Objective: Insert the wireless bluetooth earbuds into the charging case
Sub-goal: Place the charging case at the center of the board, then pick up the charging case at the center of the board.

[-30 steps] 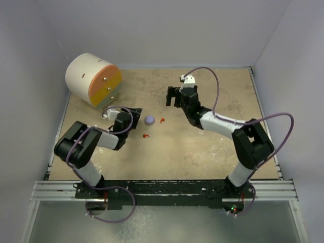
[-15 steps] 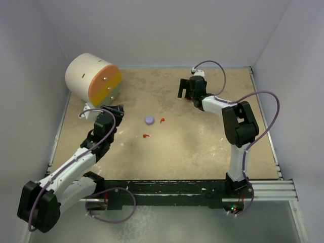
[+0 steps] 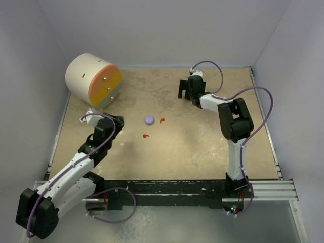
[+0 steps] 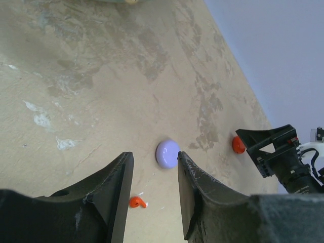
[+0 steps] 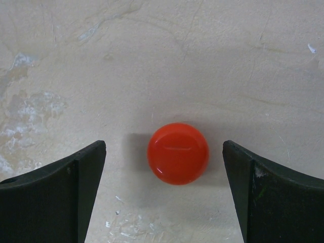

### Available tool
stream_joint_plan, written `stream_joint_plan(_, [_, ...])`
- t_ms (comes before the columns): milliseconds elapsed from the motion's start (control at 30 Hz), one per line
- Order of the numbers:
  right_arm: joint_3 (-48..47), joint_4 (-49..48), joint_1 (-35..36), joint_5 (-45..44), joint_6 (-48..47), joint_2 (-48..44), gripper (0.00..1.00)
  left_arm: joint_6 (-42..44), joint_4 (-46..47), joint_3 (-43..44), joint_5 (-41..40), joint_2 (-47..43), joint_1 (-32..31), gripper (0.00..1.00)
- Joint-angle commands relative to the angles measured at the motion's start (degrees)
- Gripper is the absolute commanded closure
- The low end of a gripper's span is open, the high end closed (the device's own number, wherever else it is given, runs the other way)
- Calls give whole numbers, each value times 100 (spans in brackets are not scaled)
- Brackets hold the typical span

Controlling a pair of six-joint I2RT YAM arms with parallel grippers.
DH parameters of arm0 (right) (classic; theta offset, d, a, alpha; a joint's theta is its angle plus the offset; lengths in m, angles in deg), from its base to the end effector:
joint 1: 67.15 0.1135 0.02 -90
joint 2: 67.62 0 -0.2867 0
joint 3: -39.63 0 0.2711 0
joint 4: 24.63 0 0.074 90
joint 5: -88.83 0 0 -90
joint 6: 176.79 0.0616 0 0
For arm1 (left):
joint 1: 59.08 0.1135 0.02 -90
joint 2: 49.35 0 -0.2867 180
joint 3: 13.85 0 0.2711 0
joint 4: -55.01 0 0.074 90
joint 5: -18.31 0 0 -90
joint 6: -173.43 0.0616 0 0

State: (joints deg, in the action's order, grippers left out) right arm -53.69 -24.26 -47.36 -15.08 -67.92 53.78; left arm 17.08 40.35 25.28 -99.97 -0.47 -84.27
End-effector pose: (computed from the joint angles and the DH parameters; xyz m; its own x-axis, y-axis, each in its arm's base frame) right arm 0.5001 0.1642 0.1669 -0.4661 0.1659 -0.8690 0.0222 0.9841 0.1760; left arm 0.2074 -0.0653 0.2306 -0.1357 -0.8276 -0.5446 -0.3488 0.5545 -0.7556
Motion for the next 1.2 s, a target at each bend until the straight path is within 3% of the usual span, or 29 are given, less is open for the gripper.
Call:
stream_joint_plan(0, [-188, 33, -37, -96, -135, 67, 0, 11, -217, -101, -1, -174, -19, 61])
stream_joint_plan(300, [-160, 129, -95, -25, -257, 172, 4, -11, -175, -190, 40, -168, -27, 61])
stream_joint_plan(667, [-190, 420, -142, -28, -492, 434, 22, -57, -59, -268, 60, -152, -24, 62])
stream_joint_plan(900, [-196, 566, -147, -2, -607, 520, 52, -72, 97, -297, 169, -25, -22, 62])
stream_joint_plan(1033, [-93, 502, -140, -210, -741, 376, 96, -20, 265, -275, 287, 35, -19, 61])
stream_joint_plan(1067, [-30, 415, -118, -125, -838, 290, 100, 9, 345, -262, 346, 66, -14, 61])
stream_joint_plan(1167, [335, -104, 60, 122, -1134, -126, 100, 144, 739, -240, 668, 201, -12, 60])
